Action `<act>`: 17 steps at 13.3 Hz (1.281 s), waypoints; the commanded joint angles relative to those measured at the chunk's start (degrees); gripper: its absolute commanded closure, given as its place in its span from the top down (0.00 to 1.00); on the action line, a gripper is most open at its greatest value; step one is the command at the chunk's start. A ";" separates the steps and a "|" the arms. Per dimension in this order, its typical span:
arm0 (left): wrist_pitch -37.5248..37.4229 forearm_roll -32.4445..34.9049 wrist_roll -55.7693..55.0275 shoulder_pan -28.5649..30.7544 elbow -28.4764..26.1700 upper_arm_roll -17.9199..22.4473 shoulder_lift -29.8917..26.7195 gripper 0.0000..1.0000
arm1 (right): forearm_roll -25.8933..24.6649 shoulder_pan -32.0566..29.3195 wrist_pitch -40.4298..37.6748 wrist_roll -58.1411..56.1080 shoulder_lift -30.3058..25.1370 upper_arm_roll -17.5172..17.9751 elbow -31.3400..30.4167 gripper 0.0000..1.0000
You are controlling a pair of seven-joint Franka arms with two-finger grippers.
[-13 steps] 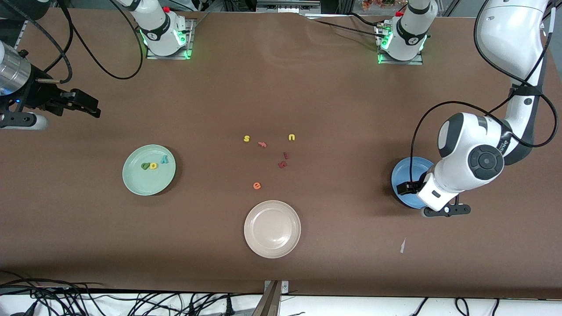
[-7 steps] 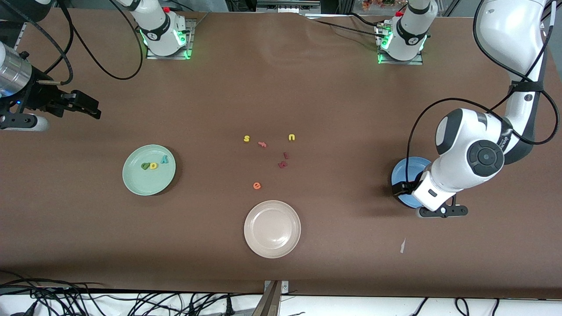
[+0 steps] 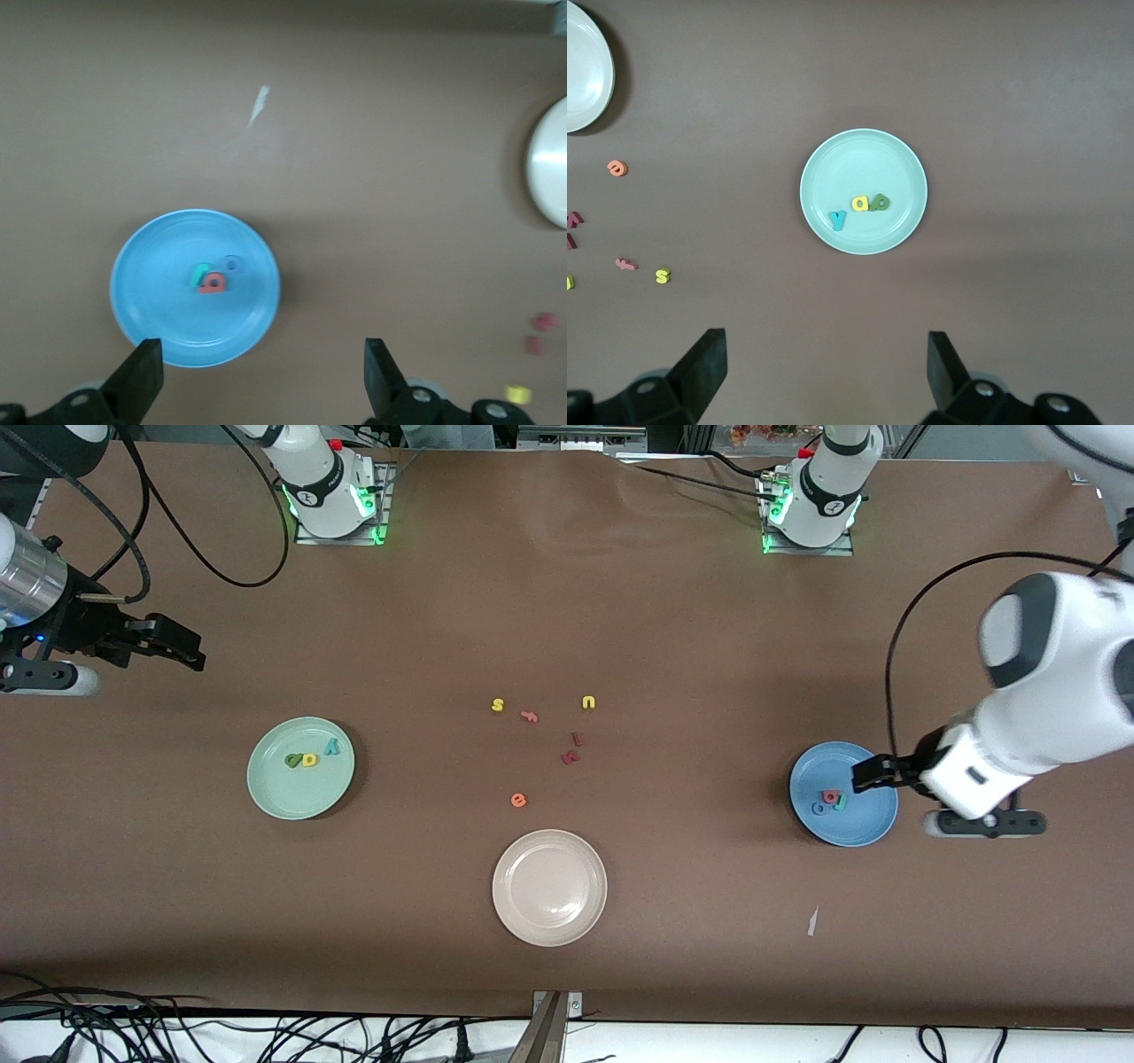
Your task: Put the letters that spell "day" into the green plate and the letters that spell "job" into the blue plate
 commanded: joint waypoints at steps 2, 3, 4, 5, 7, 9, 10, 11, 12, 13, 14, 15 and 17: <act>-4.91 7.22 2.80 0.68 2.11 -0.91 -0.54 1.00 | -0.90 0.20 -0.08 -0.72 0.73 0.02 1.34 1.00; -5.35 10.95 2.45 0.76 2.37 -1.17 -0.72 1.00 | -0.90 0.11 -0.08 -0.72 0.82 0.02 1.34 1.00; -5.96 7.16 2.53 1.89 3.60 -0.74 -0.99 1.00 | -0.90 0.20 -0.08 -0.72 0.99 0.02 1.34 1.00; -6.41 5.82 2.53 2.43 4.13 -0.47 -1.25 1.00 | -0.90 0.20 -0.08 -0.72 1.08 0.02 1.42 1.00; -6.84 5.98 2.44 2.61 4.05 -0.12 -1.25 1.00 | -0.90 0.20 0.09 -0.72 1.17 0.02 1.34 1.00; -9.04 7.72 2.36 2.43 4.05 -0.21 -1.77 1.00 | -0.81 0.20 0.53 -0.72 1.17 0.02 1.34 1.00; -9.31 10.35 2.10 1.91 3.79 -0.64 -2.65 1.00 | -0.90 0.20 0.54 -0.72 1.17 0.02 1.34 1.00; -9.31 11.16 1.05 1.91 3.70 -0.30 -3.44 1.00 | -0.90 0.20 0.54 -0.72 1.17 0.02 1.34 1.00; -9.48 11.51 -0.27 1.99 3.52 -0.30 -3.71 1.00 | -0.90 0.11 0.62 -0.72 1.17 0.02 1.34 1.00; -9.49 11.43 -2.28 1.99 3.52 -0.38 -3.97 1.00 | -0.90 0.11 0.62 -0.72 1.17 0.02 1.34 1.00; -9.40 11.08 -2.82 2.25 3.17 -0.38 -4.15 1.00 | -0.82 0.11 0.62 -0.72 1.17 0.02 1.34 1.00; -10.18 10.99 -2.83 2.34 2.82 -0.38 -5.11 1.00 | -0.81 0.11 0.54 -0.72 1.17 0.02 1.34 1.00; -9.67 10.64 -2.48 1.73 -3.91 0.40 -11.76 1.00 | -0.81 0.11 0.62 -0.72 1.17 0.02 1.34 1.00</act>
